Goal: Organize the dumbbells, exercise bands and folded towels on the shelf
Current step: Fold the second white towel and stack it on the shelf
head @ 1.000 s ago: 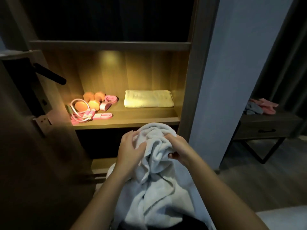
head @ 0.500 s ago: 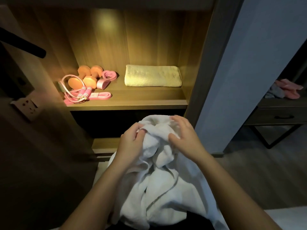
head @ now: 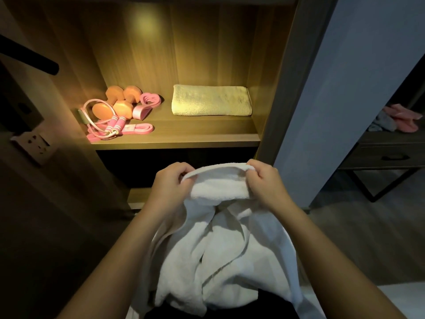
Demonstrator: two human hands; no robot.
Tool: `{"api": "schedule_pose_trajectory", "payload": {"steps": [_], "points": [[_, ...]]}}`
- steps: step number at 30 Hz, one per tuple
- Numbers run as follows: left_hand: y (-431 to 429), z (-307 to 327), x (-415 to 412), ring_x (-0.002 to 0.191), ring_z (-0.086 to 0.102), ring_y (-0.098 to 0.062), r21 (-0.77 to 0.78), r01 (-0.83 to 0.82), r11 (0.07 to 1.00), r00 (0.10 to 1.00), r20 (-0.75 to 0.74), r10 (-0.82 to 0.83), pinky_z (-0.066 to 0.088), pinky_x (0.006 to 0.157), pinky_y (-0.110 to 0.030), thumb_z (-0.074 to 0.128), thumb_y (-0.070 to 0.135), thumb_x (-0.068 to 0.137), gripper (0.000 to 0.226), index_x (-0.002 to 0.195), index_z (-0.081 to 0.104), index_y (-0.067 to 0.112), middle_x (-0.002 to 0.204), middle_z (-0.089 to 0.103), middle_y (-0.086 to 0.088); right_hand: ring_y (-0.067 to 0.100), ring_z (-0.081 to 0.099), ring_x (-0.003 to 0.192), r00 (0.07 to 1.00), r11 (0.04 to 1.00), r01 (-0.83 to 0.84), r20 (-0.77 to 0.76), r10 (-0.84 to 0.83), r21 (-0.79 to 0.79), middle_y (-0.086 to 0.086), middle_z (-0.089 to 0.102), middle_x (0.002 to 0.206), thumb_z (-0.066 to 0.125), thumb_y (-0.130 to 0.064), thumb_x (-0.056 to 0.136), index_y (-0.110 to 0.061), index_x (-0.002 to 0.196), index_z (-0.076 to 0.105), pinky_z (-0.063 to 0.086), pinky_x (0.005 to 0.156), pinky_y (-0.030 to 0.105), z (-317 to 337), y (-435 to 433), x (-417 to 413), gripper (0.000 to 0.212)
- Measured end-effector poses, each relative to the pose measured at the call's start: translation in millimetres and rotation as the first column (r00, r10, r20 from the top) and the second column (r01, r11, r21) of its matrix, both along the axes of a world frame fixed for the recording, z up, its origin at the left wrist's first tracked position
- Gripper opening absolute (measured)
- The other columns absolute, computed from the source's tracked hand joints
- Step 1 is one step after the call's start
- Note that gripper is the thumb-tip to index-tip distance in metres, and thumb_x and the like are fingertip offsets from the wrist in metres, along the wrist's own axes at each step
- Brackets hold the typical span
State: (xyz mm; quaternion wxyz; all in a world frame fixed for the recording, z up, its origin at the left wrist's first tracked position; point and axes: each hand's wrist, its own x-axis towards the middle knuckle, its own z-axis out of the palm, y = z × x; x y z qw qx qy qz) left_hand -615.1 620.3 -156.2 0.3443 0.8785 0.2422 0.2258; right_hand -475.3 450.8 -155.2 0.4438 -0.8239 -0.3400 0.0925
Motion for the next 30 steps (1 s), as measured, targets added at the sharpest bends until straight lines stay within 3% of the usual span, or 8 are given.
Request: {"api": "schedule_pose_trajectory", "payload": {"steps": [4, 8, 11, 15, 19, 23, 27, 30], "points": [[-6, 2, 5, 0.073, 0.057, -0.008, -0.106, 0.010, 0.994, 0.995, 0.103, 0.001, 0.039, 0.061, -0.024, 0.055, 0.022, 0.097, 0.021, 0.079, 0.066, 0.021, 0.074, 0.063, 0.004, 0.011, 0.055, 0.077, 0.965, 0.935, -0.127, 0.178, 0.194, -0.332, -0.010, 0.057, 0.085, 0.053, -0.057, 0.087, -0.031, 0.111, 0.045, 0.041, 0.059, 0.031, 2, 1, -7, 0.036], [-5, 7, 12, 0.075, 0.055, -0.010, 0.167, 0.002, 0.986, 0.991, 0.131, -0.025, 0.041, 0.066, -0.026, 0.056, 0.019, 0.096, 0.012, 0.090, 0.066, 0.017, 0.082, 0.062, 0.006, 0.025, 0.062, 0.087, 0.980, 0.997, -0.006, 0.200, 0.021, -0.079, -0.003, 0.068, 0.090, 0.038, -0.052, 0.086, -0.030, 0.106, 0.060, 0.050, 0.070, 0.038, -1, 7, -3, 0.037], [5, -12, 5, 0.085, 0.054, -0.014, 0.282, -0.053, 0.958, 0.997, -0.039, 0.067, 0.049, 0.073, -0.031, 0.055, 0.016, 0.095, 0.009, 0.100, 0.063, 0.017, 0.095, 0.058, 0.004, 0.024, 0.062, 0.089, 0.994, 0.995, 0.087, 0.069, -0.083, -0.048, -0.003, 0.069, 0.090, 0.037, -0.057, 0.084, -0.031, 0.103, 0.063, 0.053, 0.078, 0.046, -9, 0, 12, 0.041], [21, -48, -9, 0.078, 0.053, -0.020, 0.152, -0.205, 0.967, 0.929, -0.281, 0.241, 0.041, 0.061, -0.031, 0.048, 0.014, 0.097, 0.013, 0.093, 0.060, 0.013, 0.089, 0.060, -0.005, 0.028, 0.060, 0.090, 0.983, 0.972, 0.184, 0.003, -0.186, -0.149, 0.003, 0.067, 0.093, 0.043, -0.037, 0.096, -0.026, 0.099, 0.064, 0.051, 0.082, 0.048, -34, -8, 24, 0.024], [21, -59, -16, 0.072, 0.050, -0.016, -0.208, -0.338, 0.918, 0.933, -0.204, 0.297, 0.034, 0.054, -0.021, 0.042, 0.013, 0.100, 0.020, 0.087, 0.058, 0.012, 0.087, 0.059, -0.005, 0.032, 0.058, 0.093, 0.980, 0.950, 0.178, -0.043, -0.195, -0.256, 0.011, 0.065, 0.102, 0.039, -0.027, 0.100, -0.028, 0.107, 0.058, 0.051, 0.083, 0.045, -54, -15, 22, 0.020], [10, -30, -4, 0.077, 0.054, -0.011, -0.156, -0.182, 0.971, 0.983, -0.006, 0.183, 0.039, 0.062, -0.023, 0.045, 0.014, 0.099, 0.019, 0.092, 0.062, 0.016, 0.084, 0.060, 0.002, 0.021, 0.059, 0.095, 0.997, 0.966, -0.072, -0.019, 0.070, -0.246, 0.005, 0.065, 0.113, 0.050, -0.039, 0.097, -0.043, 0.140, 0.035, 0.050, 0.084, 0.040, -46, -12, 0, 0.045], [-7, -8, 12, 0.080, 0.061, -0.008, 0.017, 0.160, 0.987, 0.979, -0.127, -0.156, 0.048, 0.070, -0.030, 0.055, 0.016, 0.091, 0.017, 0.094, 0.068, 0.027, 0.085, 0.068, 0.008, 0.012, 0.062, 0.098, 0.950, 0.931, -0.310, -0.084, 0.299, -0.193, -0.004, 0.066, 0.114, 0.069, -0.049, 0.083, -0.047, 0.150, 0.014, 0.052, 0.085, 0.033, -31, 7, -19, 0.086], [-17, -11, 12, 0.080, 0.062, -0.008, -0.004, 0.247, 0.969, 0.960, -0.137, -0.245, 0.050, 0.072, -0.032, 0.061, 0.016, 0.087, 0.014, 0.092, 0.072, 0.024, 0.084, 0.069, 0.007, 0.009, 0.061, 0.098, 0.939, 0.909, -0.331, 0.005, 0.344, -0.253, -0.011, 0.066, 0.112, 0.061, -0.044, 0.090, -0.042, 0.131, 0.047, 0.052, 0.088, 0.034, -36, 12, -21, 0.043]]}}
